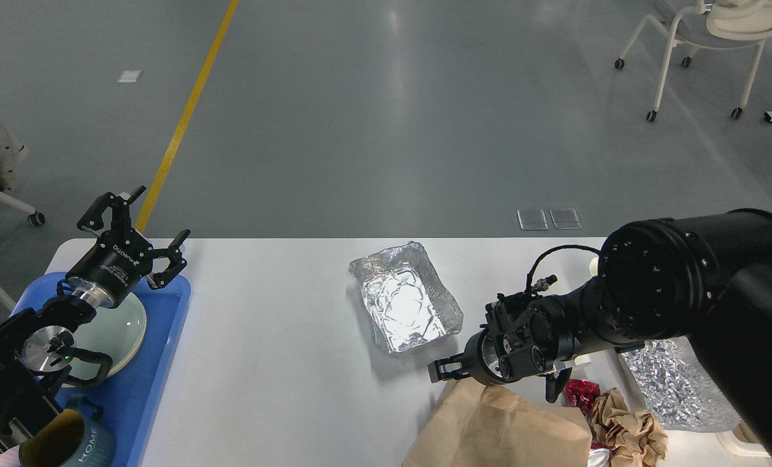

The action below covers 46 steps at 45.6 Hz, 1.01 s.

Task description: Tidy desktop

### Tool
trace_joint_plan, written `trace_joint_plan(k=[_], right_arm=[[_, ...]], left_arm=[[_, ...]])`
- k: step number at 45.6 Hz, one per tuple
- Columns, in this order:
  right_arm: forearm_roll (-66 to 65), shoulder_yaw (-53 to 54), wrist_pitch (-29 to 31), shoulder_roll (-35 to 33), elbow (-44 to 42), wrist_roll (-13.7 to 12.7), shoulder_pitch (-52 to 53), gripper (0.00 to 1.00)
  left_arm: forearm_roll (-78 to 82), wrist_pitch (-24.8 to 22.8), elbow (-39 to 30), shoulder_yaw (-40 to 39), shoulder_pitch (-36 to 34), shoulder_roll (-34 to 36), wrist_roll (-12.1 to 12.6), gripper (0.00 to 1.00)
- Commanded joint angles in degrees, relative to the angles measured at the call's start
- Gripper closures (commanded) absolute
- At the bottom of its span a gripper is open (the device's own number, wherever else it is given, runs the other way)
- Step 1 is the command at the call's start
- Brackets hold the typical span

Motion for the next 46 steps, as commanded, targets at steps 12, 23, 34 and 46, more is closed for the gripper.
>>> trace_joint_plan(k=[12,23,34,46], right_arm=[[0.3,0.0,0.8,-0.1,0.4,-0.5,0.3,1.0],[0.6,-0.1,3.4,-1.0,1.5,-0.5,1.5,1.0],[2.8,1.8,3.8,-2.8,3.7,-0.6,3.5,0.0],[3.2,2.0,9.8,-9.0,10.5,-0.5,13.2,0.0]], left_arm=[[0.0,0.0,0.0,0.0,0.0,0.0,0.0,0.0],[0.0,0.0,0.0,0.0,0.0,0.0,0.0,0.0],[0.0,0.0,0.0,0.0,0.0,0.0,0.1,0.0],[0.0,0.0,0.0,-0.1,0.0,0.0,0.0,0.0]])
